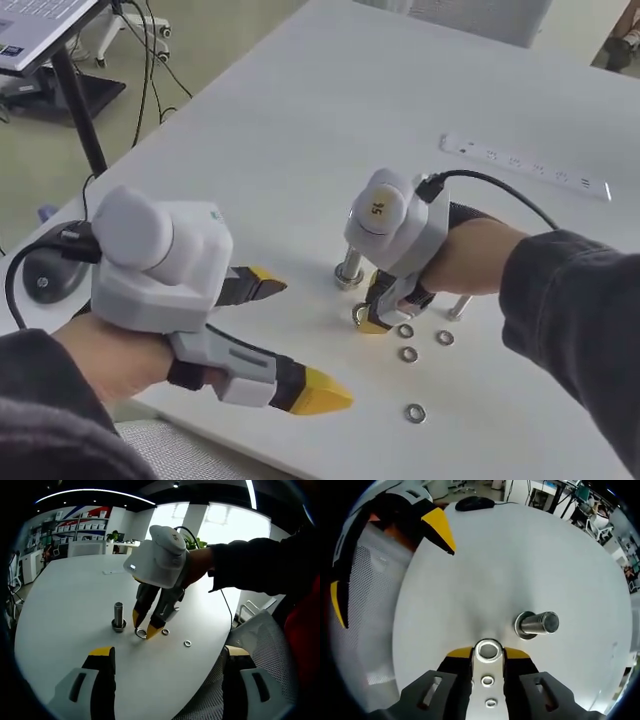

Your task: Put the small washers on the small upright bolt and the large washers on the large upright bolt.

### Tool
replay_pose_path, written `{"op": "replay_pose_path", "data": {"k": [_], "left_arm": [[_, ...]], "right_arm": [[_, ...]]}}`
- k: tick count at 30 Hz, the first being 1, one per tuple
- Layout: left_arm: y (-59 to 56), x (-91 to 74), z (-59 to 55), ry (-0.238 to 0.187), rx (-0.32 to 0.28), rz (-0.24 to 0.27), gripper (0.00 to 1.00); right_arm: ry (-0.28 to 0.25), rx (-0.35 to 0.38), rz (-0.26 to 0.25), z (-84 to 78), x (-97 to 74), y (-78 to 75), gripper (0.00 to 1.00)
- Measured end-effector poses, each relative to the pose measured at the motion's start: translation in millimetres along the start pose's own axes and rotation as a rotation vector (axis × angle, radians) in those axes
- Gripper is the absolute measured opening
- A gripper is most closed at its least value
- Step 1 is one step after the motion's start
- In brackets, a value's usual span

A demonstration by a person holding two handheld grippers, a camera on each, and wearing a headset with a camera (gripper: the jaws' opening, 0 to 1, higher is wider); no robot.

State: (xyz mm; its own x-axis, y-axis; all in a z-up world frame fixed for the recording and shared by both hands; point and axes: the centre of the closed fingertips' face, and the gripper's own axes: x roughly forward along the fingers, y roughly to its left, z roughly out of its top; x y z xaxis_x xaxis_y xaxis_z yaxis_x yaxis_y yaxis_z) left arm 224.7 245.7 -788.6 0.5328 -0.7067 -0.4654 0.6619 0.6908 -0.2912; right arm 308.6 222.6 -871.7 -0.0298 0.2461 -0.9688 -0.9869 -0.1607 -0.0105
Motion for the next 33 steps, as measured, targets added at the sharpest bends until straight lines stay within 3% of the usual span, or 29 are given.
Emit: {"op": "replay_pose_path", "data": {"k": [11,20,33], "left_arm": [[-0.8,-0.5,0.6,-0.001,0.003,-0.003,0.88],[-0.2,-2.1,1.6,-0.005,0.004,-0.002,0.88],[-1.4,-1.8,2.5,-0.007,0.008,-0.004,0.88]], "right_arm": [[0.006,0.004,-0.007,-4.7,-9.0,-1.6,0.23],[-0.011,0.017,-0.038,-4.6,-30.1,-10.5,0.23],[-0.011,-0.011,-0.079,-5.1,-60.4,-11.4,0.23]]}}
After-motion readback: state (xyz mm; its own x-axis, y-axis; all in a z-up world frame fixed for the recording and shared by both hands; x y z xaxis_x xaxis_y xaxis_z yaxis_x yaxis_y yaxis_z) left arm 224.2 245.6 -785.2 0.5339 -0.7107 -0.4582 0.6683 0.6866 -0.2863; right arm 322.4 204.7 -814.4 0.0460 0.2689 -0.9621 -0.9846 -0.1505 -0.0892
